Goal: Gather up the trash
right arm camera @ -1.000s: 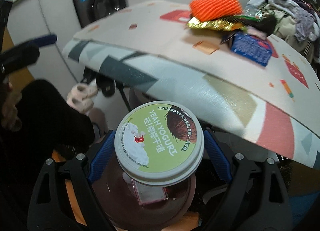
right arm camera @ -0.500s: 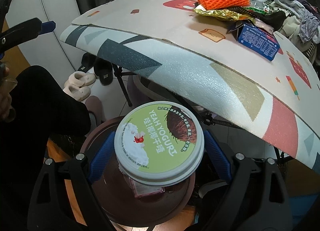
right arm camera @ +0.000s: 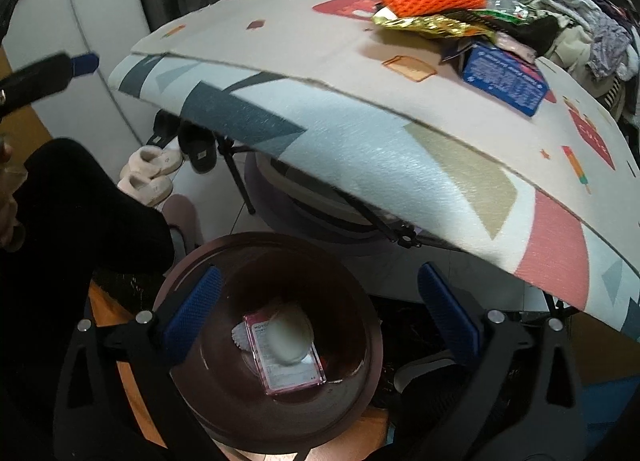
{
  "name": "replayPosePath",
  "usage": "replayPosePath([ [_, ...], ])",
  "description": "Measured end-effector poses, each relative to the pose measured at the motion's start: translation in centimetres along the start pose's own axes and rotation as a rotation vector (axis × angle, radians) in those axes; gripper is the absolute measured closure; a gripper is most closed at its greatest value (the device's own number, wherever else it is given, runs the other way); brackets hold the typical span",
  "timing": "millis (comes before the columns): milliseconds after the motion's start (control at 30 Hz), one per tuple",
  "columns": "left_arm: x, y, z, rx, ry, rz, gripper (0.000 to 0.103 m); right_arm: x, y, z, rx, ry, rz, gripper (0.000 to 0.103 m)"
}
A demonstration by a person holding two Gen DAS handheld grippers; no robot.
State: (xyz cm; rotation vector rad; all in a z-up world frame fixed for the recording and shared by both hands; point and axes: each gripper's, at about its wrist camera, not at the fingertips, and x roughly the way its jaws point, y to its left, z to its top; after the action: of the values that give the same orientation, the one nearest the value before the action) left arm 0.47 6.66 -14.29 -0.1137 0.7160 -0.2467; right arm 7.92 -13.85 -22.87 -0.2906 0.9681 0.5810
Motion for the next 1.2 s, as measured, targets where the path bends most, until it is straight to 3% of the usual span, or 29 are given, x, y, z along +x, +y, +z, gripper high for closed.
replayPosePath([
  [633, 0.4, 0.1, 0.0, -0.002, 0.018, 0.023, 0.006, -2.3, -3.9, 0.0, 0.179, -0.110, -0.045, 0.006],
  [1200, 0.8, -0.7, 0.1, 0.038, 0.040, 0.072, 0.006, -3.6, -4.8, 0.2, 0.225, -0.166, -0.041, 0.006],
])
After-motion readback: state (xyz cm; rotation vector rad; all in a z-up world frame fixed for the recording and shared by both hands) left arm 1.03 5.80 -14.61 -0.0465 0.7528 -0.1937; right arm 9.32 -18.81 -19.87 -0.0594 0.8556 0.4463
